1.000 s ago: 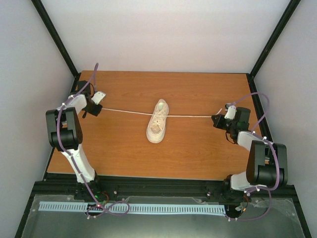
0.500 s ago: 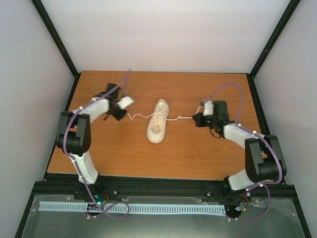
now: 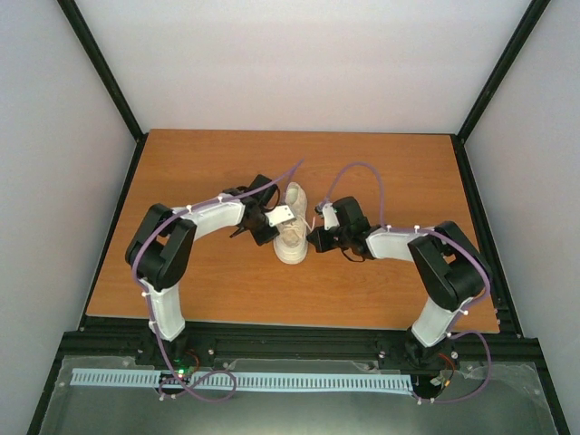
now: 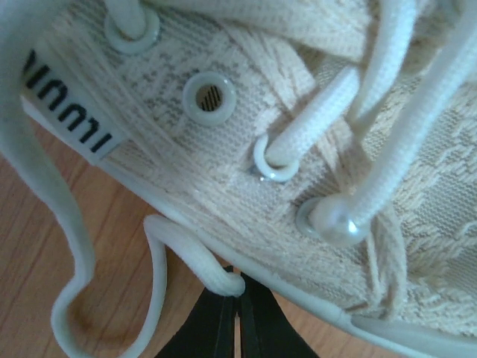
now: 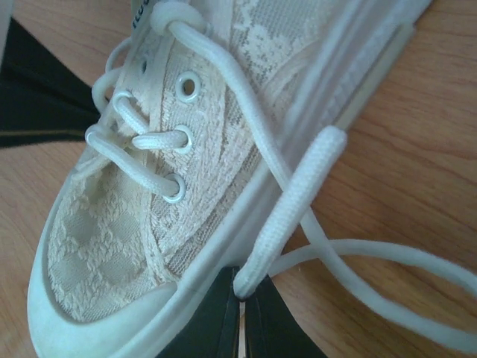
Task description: Tie the shoes
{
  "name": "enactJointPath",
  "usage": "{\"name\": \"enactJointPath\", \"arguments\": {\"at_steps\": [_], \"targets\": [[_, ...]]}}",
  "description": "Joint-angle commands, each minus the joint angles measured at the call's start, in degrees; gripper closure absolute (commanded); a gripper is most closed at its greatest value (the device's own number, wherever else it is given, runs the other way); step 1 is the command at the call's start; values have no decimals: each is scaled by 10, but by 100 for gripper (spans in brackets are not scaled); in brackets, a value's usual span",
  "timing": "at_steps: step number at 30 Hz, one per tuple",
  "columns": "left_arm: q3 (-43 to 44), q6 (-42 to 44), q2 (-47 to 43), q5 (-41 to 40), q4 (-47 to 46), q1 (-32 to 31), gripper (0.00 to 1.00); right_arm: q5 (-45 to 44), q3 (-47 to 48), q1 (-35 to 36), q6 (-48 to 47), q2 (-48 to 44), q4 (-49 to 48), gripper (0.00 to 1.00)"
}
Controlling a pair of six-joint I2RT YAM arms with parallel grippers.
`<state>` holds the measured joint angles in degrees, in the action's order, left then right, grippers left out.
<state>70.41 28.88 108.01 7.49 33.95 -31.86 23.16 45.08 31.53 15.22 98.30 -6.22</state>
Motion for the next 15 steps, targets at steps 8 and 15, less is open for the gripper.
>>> {"name": "enactJointPath", "arguments": {"at_steps": [8,15], "targets": [[-64,1,-60,95,22,-33,99,47,-96,24,58,-55,-98,97],[-109,14,-94,101,26,-59,99,27,-129,68,68,-119,-70,97]]}}
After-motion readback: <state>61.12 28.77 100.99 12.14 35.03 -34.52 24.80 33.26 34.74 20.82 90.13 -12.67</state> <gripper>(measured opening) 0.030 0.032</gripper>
